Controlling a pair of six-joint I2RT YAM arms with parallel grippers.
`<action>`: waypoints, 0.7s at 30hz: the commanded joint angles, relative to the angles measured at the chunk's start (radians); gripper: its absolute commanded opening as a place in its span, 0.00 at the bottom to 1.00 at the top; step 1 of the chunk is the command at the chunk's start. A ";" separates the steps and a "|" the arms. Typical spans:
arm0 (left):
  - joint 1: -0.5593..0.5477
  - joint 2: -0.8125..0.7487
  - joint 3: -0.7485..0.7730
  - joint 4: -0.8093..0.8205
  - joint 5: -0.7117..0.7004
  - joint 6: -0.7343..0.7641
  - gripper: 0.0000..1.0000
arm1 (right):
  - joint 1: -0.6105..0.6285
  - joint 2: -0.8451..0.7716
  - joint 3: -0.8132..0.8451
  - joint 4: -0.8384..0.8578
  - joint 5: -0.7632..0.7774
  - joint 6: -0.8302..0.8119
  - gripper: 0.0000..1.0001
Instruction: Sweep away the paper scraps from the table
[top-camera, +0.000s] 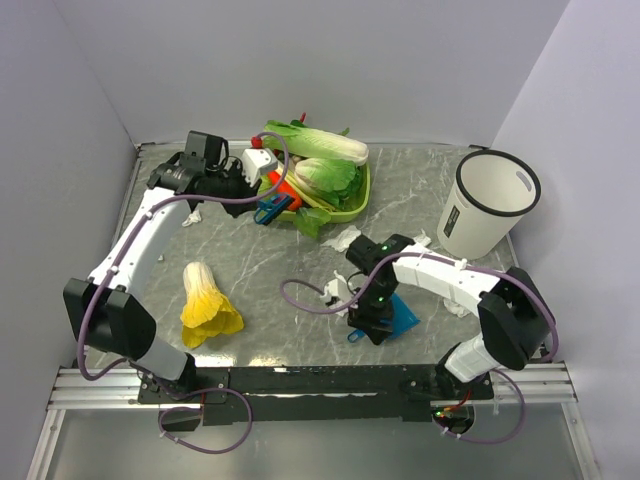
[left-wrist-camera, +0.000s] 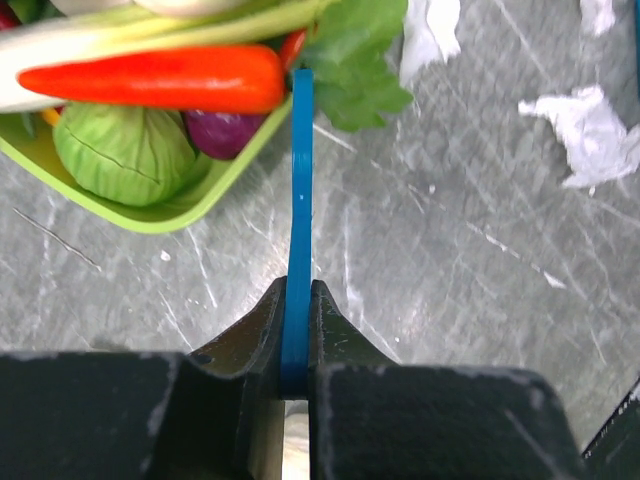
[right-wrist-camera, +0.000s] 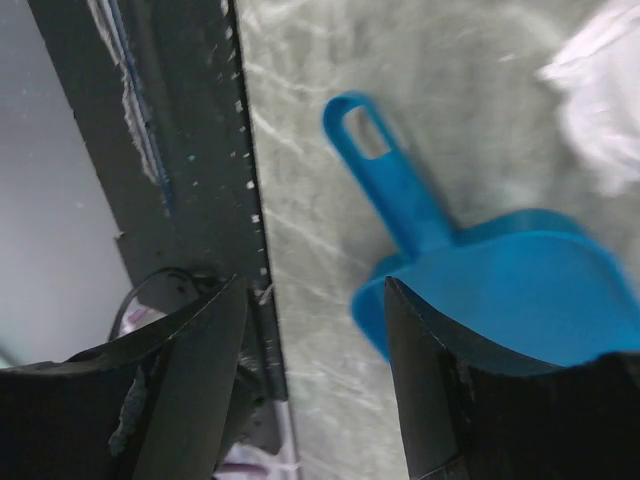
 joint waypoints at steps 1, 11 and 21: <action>0.005 0.008 0.028 -0.041 -0.010 0.044 0.01 | 0.043 -0.012 -0.015 0.010 0.062 0.126 0.64; 0.008 -0.035 0.027 -0.050 0.006 0.025 0.01 | 0.132 0.072 -0.047 0.134 0.221 0.241 0.56; 0.010 -0.078 0.034 -0.070 0.002 0.032 0.01 | 0.158 0.153 -0.036 0.162 0.316 0.245 0.44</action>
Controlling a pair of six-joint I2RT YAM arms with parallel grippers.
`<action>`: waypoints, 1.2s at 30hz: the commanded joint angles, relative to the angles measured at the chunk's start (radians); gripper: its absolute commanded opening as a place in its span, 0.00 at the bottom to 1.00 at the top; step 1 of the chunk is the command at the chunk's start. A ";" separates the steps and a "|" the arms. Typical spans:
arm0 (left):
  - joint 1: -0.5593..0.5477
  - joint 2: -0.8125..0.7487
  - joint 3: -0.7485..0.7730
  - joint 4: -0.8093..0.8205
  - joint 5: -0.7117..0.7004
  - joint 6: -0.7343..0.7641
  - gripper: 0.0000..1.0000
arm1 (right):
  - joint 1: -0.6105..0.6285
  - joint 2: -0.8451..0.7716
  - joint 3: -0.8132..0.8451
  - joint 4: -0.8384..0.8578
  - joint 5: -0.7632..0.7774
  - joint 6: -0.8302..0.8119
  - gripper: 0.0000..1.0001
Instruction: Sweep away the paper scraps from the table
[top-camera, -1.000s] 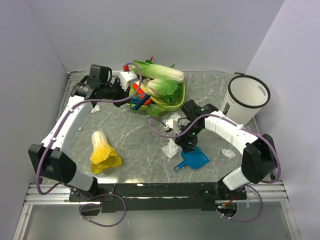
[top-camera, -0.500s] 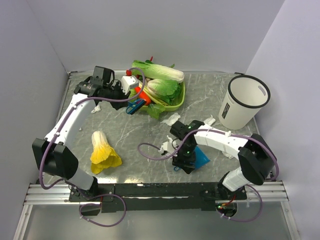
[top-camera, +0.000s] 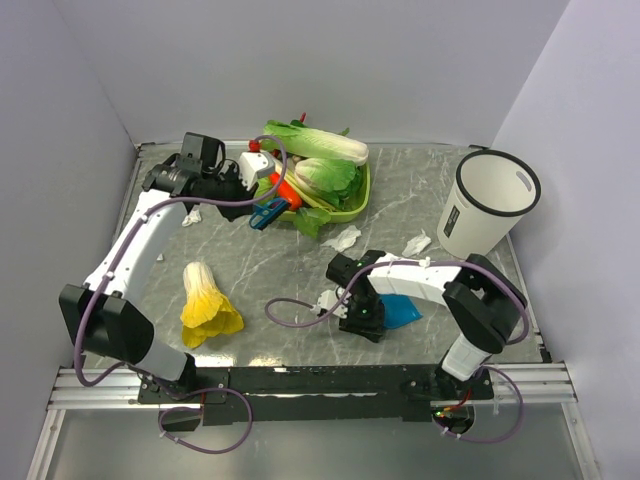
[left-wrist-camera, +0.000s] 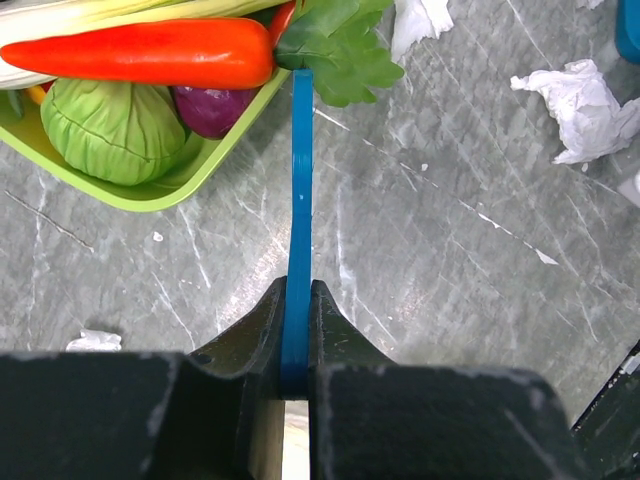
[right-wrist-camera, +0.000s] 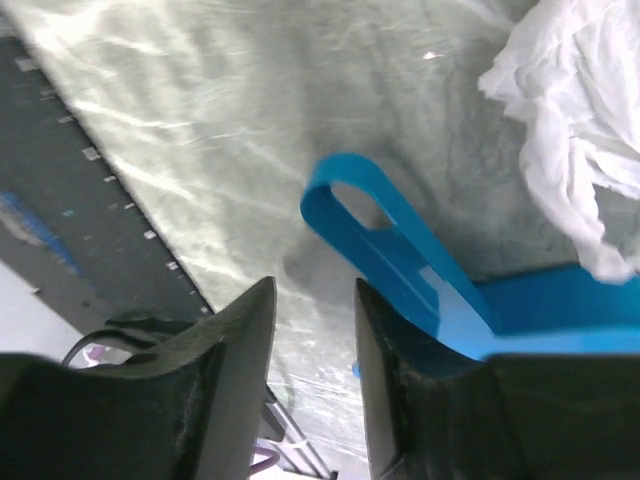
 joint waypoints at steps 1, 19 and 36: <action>0.003 -0.064 0.033 -0.004 0.008 0.001 0.01 | 0.016 0.005 0.013 0.003 0.054 0.012 0.44; 0.005 -0.090 0.031 -0.001 0.001 -0.016 0.01 | 0.001 -0.090 -0.030 0.010 0.201 0.059 0.42; 0.003 -0.106 0.013 0.010 0.002 -0.016 0.01 | -0.036 -0.188 -0.002 -0.073 0.201 0.022 0.47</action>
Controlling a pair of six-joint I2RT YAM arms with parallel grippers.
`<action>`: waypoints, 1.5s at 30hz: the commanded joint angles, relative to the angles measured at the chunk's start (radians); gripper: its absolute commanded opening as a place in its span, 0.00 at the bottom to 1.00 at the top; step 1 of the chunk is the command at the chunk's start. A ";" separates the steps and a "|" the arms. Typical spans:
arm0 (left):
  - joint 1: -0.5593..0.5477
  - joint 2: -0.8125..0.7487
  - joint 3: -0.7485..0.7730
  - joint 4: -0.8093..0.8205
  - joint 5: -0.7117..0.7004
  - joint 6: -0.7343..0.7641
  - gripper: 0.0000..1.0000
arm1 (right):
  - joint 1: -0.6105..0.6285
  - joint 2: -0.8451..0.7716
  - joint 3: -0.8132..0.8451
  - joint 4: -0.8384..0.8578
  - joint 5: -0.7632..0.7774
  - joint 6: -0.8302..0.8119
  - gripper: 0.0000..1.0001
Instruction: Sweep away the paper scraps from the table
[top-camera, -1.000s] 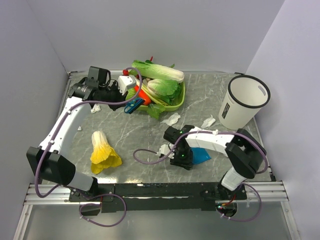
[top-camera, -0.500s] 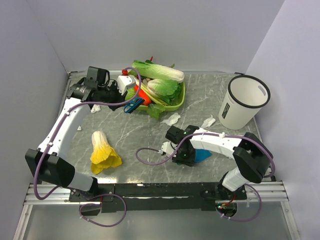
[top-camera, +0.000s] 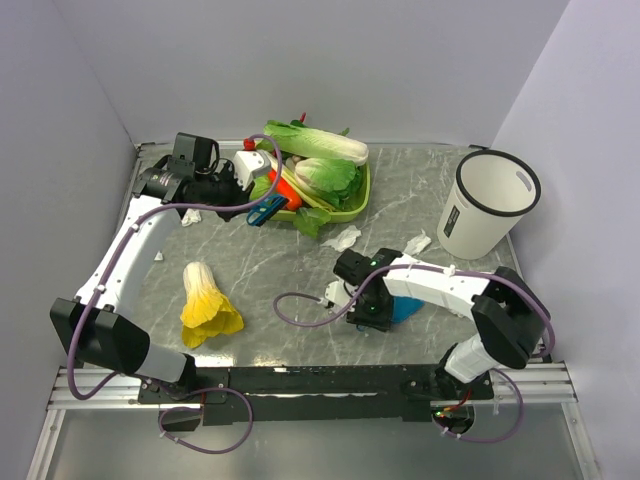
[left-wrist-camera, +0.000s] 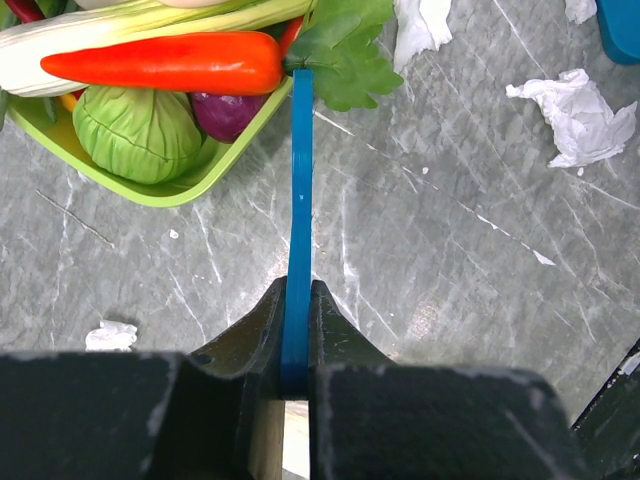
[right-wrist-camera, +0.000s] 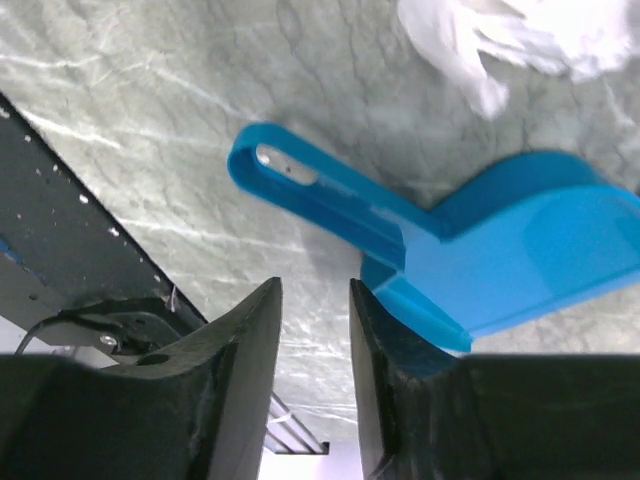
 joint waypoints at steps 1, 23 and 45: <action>0.003 -0.042 0.011 0.024 0.008 -0.014 0.01 | -0.034 -0.078 -0.021 -0.023 0.060 -0.014 0.54; 0.006 -0.041 0.033 0.015 0.001 -0.024 0.01 | -0.069 -0.070 -0.171 0.195 0.034 -0.544 0.07; 0.006 0.022 0.094 0.056 0.100 -0.096 0.01 | -0.339 -0.273 0.029 0.097 -0.078 -0.243 0.62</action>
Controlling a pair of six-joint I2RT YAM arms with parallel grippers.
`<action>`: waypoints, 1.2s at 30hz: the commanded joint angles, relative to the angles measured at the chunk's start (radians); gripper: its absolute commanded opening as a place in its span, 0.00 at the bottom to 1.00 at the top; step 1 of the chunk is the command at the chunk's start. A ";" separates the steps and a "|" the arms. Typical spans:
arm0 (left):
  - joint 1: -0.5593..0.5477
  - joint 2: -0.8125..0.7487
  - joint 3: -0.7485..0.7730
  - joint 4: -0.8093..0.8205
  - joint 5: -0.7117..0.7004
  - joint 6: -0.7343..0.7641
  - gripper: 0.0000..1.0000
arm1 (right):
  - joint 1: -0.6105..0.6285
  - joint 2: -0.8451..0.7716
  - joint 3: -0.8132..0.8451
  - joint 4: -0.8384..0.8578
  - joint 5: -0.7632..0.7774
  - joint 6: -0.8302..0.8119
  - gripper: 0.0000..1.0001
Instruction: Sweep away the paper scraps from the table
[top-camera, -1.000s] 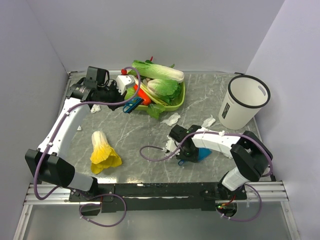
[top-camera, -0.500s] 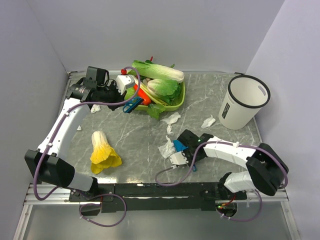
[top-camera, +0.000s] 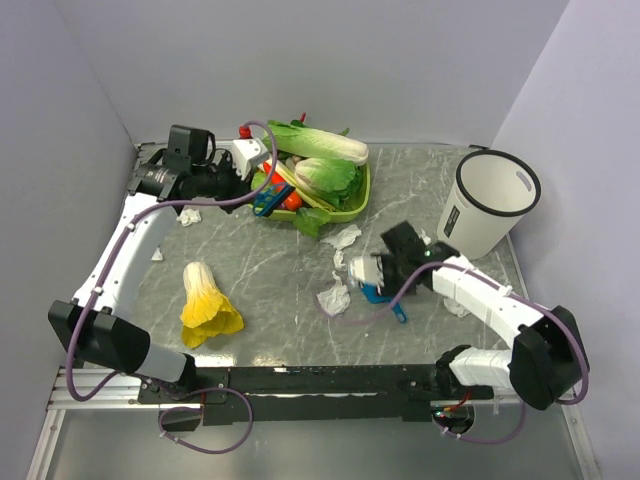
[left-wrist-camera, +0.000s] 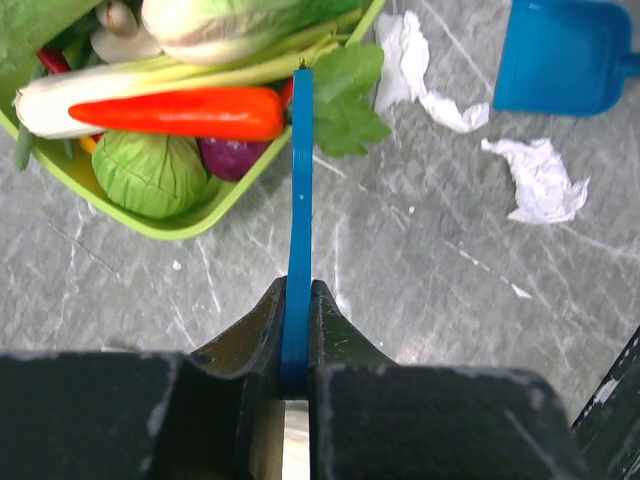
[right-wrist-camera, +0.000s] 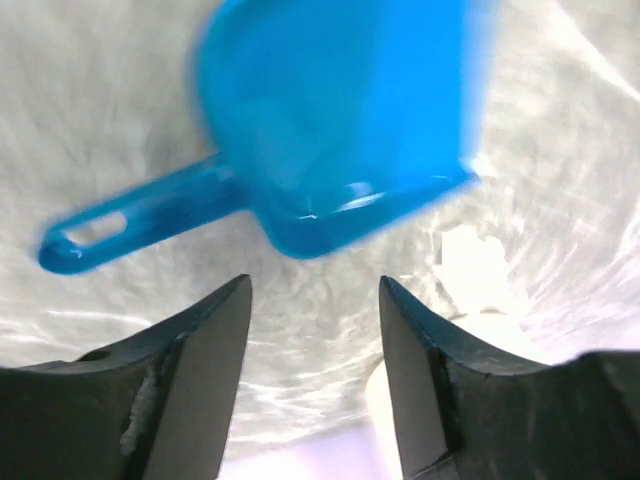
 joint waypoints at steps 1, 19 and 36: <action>0.003 0.023 0.043 0.035 0.051 -0.034 0.01 | -0.008 0.052 0.261 -0.199 -0.144 0.556 0.63; -0.013 0.033 0.063 0.012 0.011 -0.027 0.01 | -0.070 0.265 0.305 -0.299 -0.230 1.184 0.86; -0.015 0.010 0.046 0.015 -0.038 -0.007 0.01 | -0.088 0.373 0.256 -0.239 -0.142 1.198 0.74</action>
